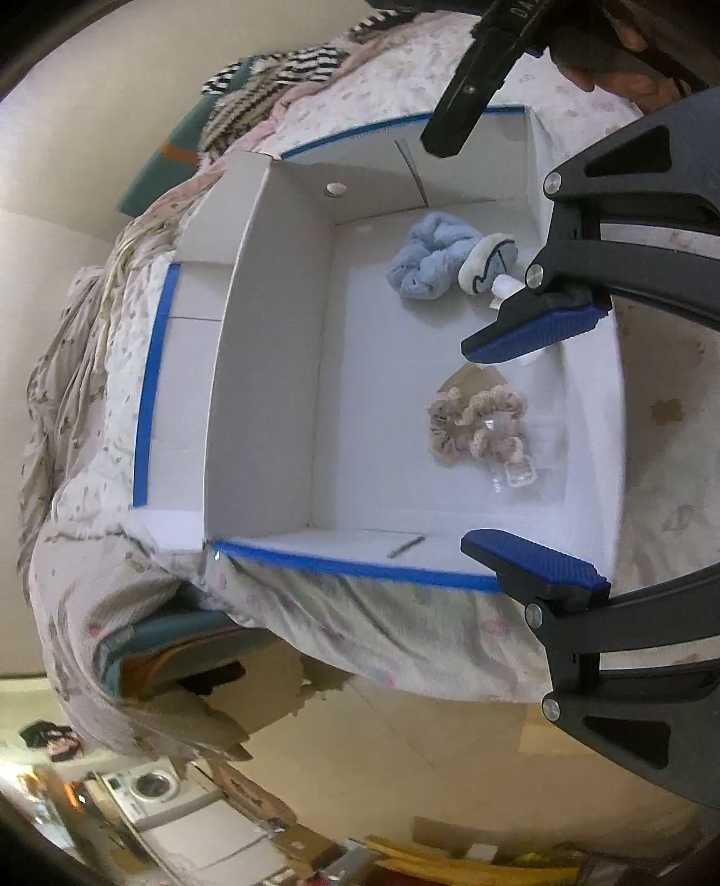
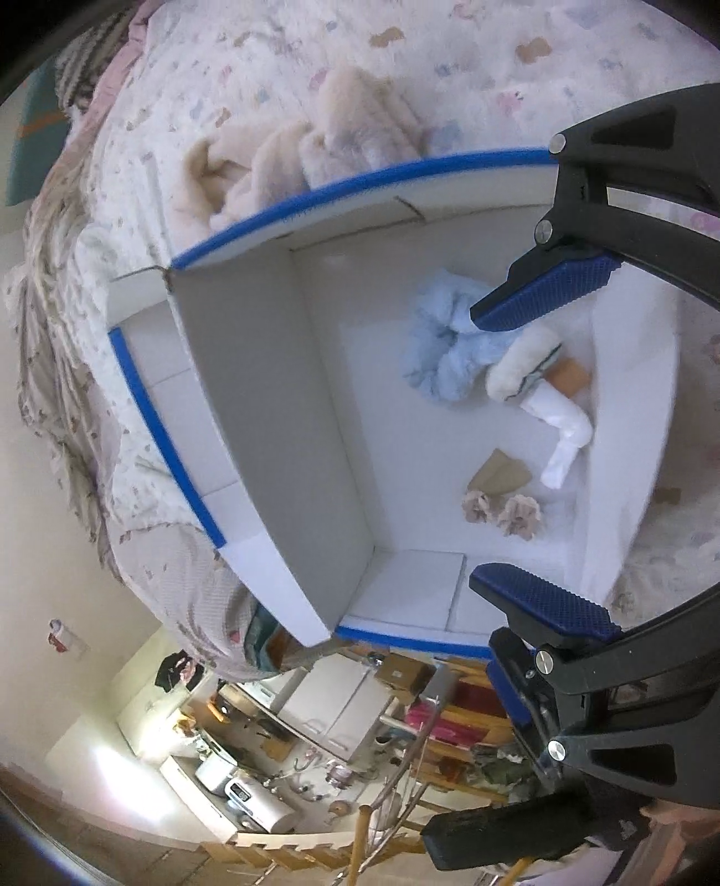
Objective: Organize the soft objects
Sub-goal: 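Move both tools back out of the box toward the red heart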
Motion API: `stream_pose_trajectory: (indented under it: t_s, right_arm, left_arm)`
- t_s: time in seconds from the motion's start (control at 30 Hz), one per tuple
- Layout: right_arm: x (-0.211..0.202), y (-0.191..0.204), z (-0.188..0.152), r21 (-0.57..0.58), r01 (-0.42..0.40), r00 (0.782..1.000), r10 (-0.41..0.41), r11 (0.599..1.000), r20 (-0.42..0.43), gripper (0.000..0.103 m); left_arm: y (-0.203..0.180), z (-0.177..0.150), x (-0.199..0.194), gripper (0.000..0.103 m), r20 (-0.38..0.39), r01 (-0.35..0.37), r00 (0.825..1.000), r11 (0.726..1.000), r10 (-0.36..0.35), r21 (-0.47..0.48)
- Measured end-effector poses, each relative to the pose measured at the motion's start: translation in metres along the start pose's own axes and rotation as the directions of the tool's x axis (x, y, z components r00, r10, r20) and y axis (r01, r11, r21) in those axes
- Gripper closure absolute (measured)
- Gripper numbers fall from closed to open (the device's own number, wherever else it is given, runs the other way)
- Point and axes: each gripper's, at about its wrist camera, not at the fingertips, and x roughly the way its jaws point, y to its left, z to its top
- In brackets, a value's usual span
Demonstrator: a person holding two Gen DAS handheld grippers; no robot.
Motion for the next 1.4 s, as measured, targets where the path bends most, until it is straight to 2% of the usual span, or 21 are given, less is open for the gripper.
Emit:
stream_pose_trajectory:
  t_s: [0.1, 0.2, 0.37, 0.5, 0.7, 0.87, 1.03, 1.2, 1.4]
  right_arm:
    - [-0.014, 0.005, -0.009, -0.032, 0.002, 1.000, -0.001, 1.000, 0.022, 0.012]
    - [-0.024, 0.007, -0.020, -0.041, -0.002, 1.000, 0.003, 0.999, 0.024, 0.012]
    - [-0.034, 0.011, -0.040, -0.041, -0.012, 1.000, 0.012, 0.999, 0.006, 0.012]
    - [-0.038, 0.011, -0.056, -0.041, -0.009, 1.000, 0.009, 0.999, -0.008, 0.012]
    - [-0.036, 0.013, -0.070, -0.042, -0.009, 0.999, 0.007, 0.999, -0.054, 0.012]
    - [-0.018, 0.020, -0.077, -0.076, 0.011, 0.992, -0.020, 0.997, -0.125, 0.012]
    - [0.016, 0.016, -0.084, -0.096, 0.099, 0.966, -0.118, 0.991, -0.228, 0.012]
    - [0.056, 0.002, -0.087, -0.099, 0.216, 0.920, -0.237, 0.971, -0.313, 0.012]
    - [0.091, -0.010, -0.085, -0.093, 0.278, 0.882, -0.292, 0.956, -0.369, 0.012]
  left_arm:
    - [0.008, -0.006, -0.011, 0.044, 0.004, 0.026, 1.000, 0.999, -0.026, -0.032]
    - [0.015, -0.018, -0.020, 0.044, 0.010, 0.017, 1.000, 0.999, -0.016, -0.038]
    - [0.024, -0.043, -0.025, 0.044, -0.012, 0.019, 1.000, 0.999, -0.020, -0.030]
    - [0.027, -0.061, -0.026, 0.044, -0.016, -0.004, 1.000, 1.000, 0.004, -0.001]
    - [0.033, -0.082, -0.021, 0.044, -0.051, -0.019, 0.998, 1.000, 0.020, 0.002]
    - [0.034, -0.089, -0.012, 0.044, -0.085, -0.025, 0.996, 1.000, 0.024, -0.014]
    - [0.026, -0.091, 0.000, 0.044, -0.128, -0.014, 0.992, 1.000, 0.012, -0.017]
    - [0.019, -0.091, 0.010, 0.044, -0.151, -0.022, 0.988, 1.000, 0.020, -0.013]
    - [0.013, -0.091, 0.021, 0.044, -0.185, -0.017, 0.983, 1.000, 0.015, -0.010]
